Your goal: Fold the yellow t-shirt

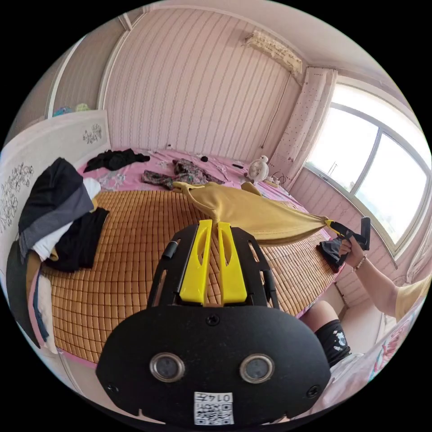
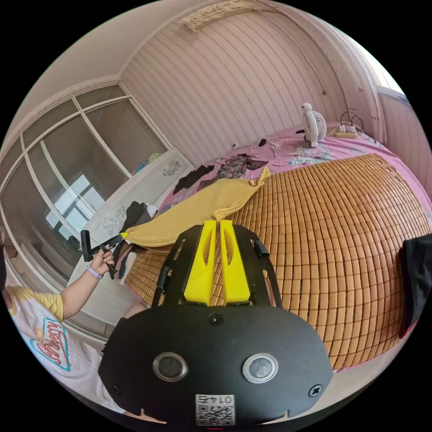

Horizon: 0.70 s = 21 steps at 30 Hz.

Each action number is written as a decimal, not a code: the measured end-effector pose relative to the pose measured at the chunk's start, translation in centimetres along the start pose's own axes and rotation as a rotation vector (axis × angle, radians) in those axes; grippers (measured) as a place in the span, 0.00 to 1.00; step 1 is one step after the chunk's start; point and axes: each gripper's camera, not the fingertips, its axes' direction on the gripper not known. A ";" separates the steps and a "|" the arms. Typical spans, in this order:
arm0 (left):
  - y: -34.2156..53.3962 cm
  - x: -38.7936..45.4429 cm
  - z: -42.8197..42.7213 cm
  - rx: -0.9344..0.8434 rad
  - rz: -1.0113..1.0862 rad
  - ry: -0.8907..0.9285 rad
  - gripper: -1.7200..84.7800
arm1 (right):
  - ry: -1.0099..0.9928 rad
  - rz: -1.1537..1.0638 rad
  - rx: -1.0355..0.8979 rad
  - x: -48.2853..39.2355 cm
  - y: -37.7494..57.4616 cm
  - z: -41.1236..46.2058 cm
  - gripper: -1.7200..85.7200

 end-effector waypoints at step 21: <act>15.7 -10.2 14.5 -0.464 -0.144 -0.024 0.09 | 0.292 0.232 -0.427 17.1 7.9 13.5 0.10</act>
